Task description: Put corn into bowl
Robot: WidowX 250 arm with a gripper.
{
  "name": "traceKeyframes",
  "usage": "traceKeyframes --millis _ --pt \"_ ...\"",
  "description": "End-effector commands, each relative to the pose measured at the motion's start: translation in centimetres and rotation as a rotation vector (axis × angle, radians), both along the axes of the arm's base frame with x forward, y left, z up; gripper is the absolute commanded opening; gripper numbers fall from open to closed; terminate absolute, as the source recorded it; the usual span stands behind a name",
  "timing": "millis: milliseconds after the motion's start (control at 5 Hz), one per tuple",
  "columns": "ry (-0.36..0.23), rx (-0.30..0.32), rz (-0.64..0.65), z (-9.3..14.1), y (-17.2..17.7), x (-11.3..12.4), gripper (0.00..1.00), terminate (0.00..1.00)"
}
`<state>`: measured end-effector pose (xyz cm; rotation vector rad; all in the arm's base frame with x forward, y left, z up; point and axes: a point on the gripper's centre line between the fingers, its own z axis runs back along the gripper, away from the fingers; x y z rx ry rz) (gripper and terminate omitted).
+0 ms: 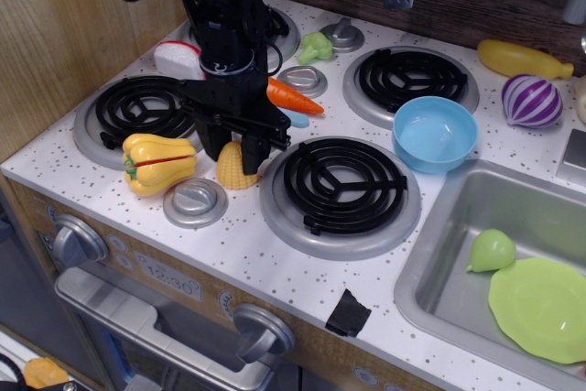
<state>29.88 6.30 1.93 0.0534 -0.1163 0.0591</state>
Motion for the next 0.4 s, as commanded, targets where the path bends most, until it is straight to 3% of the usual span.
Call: traceKeyframes --millis 0,200 --pt "-0.004 0.062 0.043 6.8 -0.1 2.2 0.0 0.0" --pt "-0.025 0.093 0.101 11.5 -3.0 3.1 0.0 0.0"
